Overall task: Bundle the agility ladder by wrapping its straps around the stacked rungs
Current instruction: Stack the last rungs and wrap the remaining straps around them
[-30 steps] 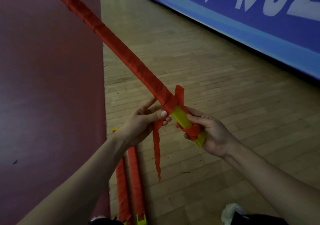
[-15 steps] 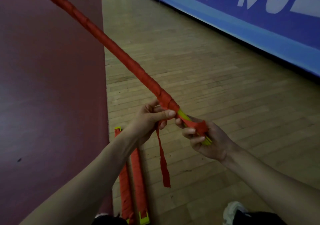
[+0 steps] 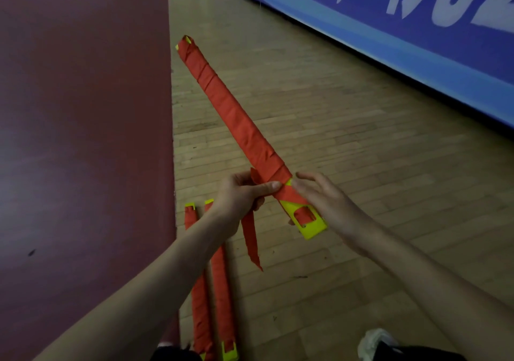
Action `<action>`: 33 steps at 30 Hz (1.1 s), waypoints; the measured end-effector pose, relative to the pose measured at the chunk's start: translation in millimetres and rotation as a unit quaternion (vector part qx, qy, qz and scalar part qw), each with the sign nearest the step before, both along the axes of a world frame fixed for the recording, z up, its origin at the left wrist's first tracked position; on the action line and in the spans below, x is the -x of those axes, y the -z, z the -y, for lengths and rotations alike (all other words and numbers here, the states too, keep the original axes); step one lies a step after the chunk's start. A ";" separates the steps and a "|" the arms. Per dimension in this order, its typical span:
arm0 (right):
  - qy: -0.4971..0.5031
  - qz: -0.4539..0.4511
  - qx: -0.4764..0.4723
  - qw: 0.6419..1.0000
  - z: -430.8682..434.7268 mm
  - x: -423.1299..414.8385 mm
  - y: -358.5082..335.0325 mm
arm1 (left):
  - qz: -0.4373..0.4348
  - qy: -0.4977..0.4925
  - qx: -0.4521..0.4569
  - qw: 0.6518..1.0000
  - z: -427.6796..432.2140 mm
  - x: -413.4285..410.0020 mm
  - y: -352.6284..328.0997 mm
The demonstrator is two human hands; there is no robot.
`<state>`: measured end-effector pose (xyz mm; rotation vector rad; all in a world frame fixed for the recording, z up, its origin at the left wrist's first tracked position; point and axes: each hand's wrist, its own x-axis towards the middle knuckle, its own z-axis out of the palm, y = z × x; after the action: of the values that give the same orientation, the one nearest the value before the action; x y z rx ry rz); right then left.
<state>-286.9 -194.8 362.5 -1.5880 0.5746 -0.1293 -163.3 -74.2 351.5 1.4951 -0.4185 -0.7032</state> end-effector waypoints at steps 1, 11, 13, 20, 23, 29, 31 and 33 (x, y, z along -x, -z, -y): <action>0.016 0.005 0.105 0.994 -4.0 0.0 4.0 | 0.002 0.001 0.004 1.000 1.2 1.8 0.4; 0.077 0.159 0.005 0.984 -3.5 3.0 1.0 | -0.001 0.104 0.099 0.990 1.2 -0.9 -8.7; 0.062 0.179 -0.071 0.979 -2.5 3.9 -2.7 | -0.023 0.111 0.124 0.986 1.6 1.5 -10.5; -0.006 0.203 -0.131 0.970 -4.1 3.6 -12.4 | -0.078 0.105 0.160 0.979 3.4 6.7 -18.9; -0.019 0.198 -0.167 0.966 -8.0 1.5 -14.5 | -0.054 0.127 0.165 0.977 1.6 8.4 -21.4; -0.092 0.140 -0.328 0.930 -13.4 1.9 -13.2 | -0.031 0.135 0.174 0.975 -6.2 9.7 -27.0; -0.090 0.106 -0.339 0.931 -15.0 -0.4 -10.8 | -0.028 0.117 0.164 0.979 -6.3 9.3 -24.8; -0.063 0.075 -0.285 0.953 -14.9 -3.5 -8.2 | -0.021 0.085 0.150 0.985 -5.2 6.8 -23.2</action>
<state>-283.3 -179.8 370.7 -1.0356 0.3469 0.0147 -170.1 -68.9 374.8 1.1672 -0.5988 -0.7674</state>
